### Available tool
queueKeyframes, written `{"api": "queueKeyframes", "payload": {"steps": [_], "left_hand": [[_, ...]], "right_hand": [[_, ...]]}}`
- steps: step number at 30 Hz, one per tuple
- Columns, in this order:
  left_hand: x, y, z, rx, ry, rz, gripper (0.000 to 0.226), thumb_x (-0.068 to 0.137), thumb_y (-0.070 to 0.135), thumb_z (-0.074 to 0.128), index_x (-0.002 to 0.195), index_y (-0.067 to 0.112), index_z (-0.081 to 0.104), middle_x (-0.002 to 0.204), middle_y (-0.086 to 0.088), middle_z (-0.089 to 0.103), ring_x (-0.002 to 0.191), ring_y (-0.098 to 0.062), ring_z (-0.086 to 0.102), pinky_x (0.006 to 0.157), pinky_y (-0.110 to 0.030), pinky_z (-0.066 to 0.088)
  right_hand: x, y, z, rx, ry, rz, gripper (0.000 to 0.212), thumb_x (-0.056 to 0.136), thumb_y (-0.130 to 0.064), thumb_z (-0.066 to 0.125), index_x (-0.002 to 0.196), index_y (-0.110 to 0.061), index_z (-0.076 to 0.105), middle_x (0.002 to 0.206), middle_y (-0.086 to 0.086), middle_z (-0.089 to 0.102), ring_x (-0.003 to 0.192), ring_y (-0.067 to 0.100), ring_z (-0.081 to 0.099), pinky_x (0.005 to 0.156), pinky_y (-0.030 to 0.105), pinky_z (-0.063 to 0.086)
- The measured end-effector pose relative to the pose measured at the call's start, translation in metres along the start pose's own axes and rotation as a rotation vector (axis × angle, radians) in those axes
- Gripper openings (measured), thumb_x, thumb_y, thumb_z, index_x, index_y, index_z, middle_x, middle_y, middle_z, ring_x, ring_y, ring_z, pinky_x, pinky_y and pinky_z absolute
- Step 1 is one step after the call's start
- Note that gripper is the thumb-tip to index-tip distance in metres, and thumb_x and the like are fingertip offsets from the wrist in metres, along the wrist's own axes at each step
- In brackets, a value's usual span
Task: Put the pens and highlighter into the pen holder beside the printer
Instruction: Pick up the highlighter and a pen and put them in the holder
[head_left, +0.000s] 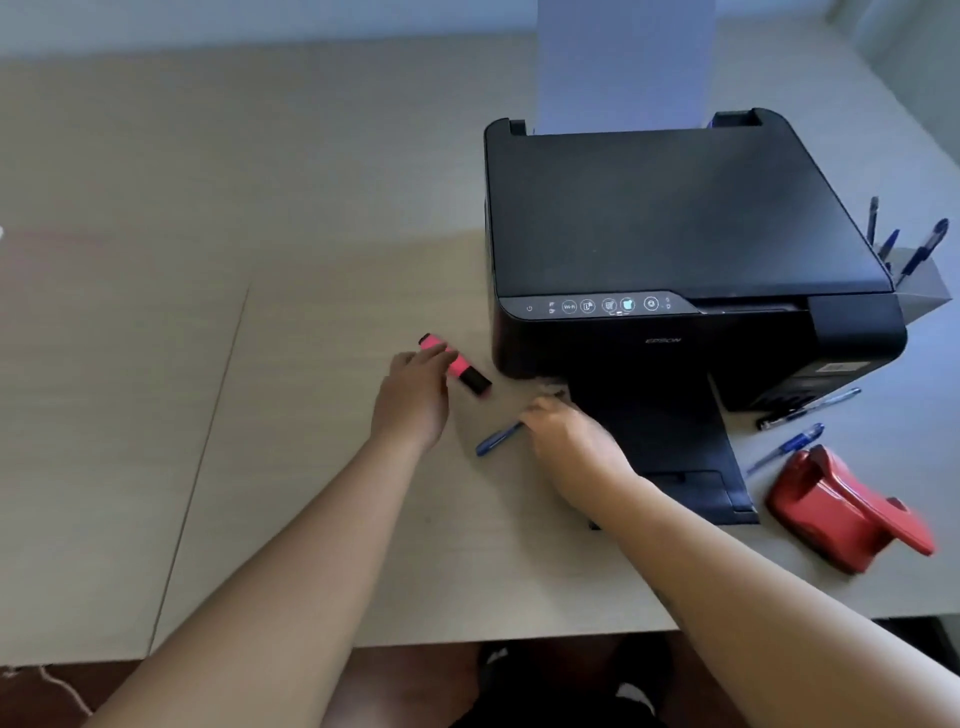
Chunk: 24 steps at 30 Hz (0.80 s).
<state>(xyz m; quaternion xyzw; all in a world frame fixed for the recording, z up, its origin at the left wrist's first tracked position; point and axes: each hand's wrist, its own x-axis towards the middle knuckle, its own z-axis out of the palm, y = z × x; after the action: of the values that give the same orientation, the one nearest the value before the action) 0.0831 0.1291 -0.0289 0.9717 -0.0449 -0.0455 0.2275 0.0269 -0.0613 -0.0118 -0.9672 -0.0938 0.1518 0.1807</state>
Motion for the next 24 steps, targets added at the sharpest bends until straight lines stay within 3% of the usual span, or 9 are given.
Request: {"api": "queueKeyframes", "payload": {"steps": [4,7,10,17,19,21,22,24], "left_hand": [[0.016,-0.019,0.008,0.271,-0.071,0.202,0.050,0.096,0.004,0.045,0.141,0.024,0.047,0.152,0.003,0.043,0.142,-0.034,0.032,0.110,-0.044,0.035],[0.022,-0.029,0.012,0.360,-0.077,0.304,0.046,0.095,0.006,0.053,0.137,0.023,0.053,0.146,0.003,0.051,0.138,-0.033,0.040,0.106,-0.044,0.038],[0.026,-0.034,0.012,0.419,0.009,0.457,0.042,0.080,0.005,0.072,0.119,0.019,0.065,0.120,-0.002,0.068,0.113,-0.032,0.061,0.086,-0.040,0.051],[0.030,-0.030,0.006,0.533,-0.076,0.517,0.023,0.081,0.001,0.066,0.101,0.011,0.065,0.099,-0.008,0.061,0.080,-0.030,0.057,0.063,-0.037,0.049],[0.029,-0.031,0.007,0.566,-0.103,0.526,0.019,0.079,0.000,0.067,0.095,0.009,0.066,0.093,-0.009,0.061,0.073,-0.030,0.057,0.058,-0.036,0.045],[0.026,-0.032,0.005,0.573,-0.125,0.522,0.017,0.082,0.000,0.063,0.096,0.009,0.065,0.094,-0.010,0.061,0.074,-0.031,0.057,0.060,-0.036,0.043],[0.024,-0.033,0.003,0.550,-0.134,0.503,0.018,0.086,0.001,0.058,0.100,0.009,0.064,0.099,-0.010,0.060,0.080,-0.031,0.058,0.063,-0.036,0.042],[0.017,-0.029,-0.006,0.436,-0.176,0.438,0.020,0.093,0.004,0.050,0.109,0.010,0.062,0.105,-0.009,0.057,0.091,-0.030,0.058,0.068,-0.037,0.044]], "right_hand": [[0.009,0.000,0.008,-0.163,-0.043,-0.085,0.034,0.088,-0.001,0.050,0.119,-0.013,0.057,0.123,0.005,0.053,0.115,0.026,0.050,0.083,0.037,0.052],[0.016,-0.003,0.011,-0.272,-0.057,-0.147,0.031,0.090,-0.002,0.051,0.118,-0.012,0.056,0.121,0.006,0.054,0.114,0.025,0.050,0.085,0.035,0.047],[0.017,-0.003,0.012,-0.356,-0.090,-0.216,0.030,0.092,-0.002,0.049,0.120,-0.010,0.054,0.122,0.008,0.053,0.113,0.027,0.050,0.082,0.036,0.047],[0.014,0.003,0.019,-0.427,-0.111,-0.375,0.031,0.093,-0.005,0.052,0.123,-0.009,0.052,0.119,0.009,0.054,0.104,0.027,0.052,0.080,0.035,0.045],[0.011,0.005,0.024,-0.393,-0.041,-0.412,0.026,0.091,-0.006,0.054,0.117,-0.008,0.056,0.112,0.009,0.056,0.097,0.027,0.056,0.075,0.035,0.047],[0.009,0.006,0.028,-0.300,0.097,-0.389,0.016,0.084,-0.005,0.065,0.099,-0.008,0.062,0.093,0.009,0.059,0.078,0.027,0.058,0.056,0.034,0.045],[0.010,0.006,0.029,-0.211,0.177,-0.344,0.012,0.081,-0.003,0.067,0.091,-0.008,0.062,0.085,0.009,0.058,0.071,0.028,0.058,0.049,0.034,0.045],[0.010,0.002,0.021,0.116,0.284,-0.212,0.005,0.084,-0.002,0.062,0.088,-0.004,0.062,0.084,0.011,0.058,0.071,0.029,0.057,0.053,0.039,0.047]]}}
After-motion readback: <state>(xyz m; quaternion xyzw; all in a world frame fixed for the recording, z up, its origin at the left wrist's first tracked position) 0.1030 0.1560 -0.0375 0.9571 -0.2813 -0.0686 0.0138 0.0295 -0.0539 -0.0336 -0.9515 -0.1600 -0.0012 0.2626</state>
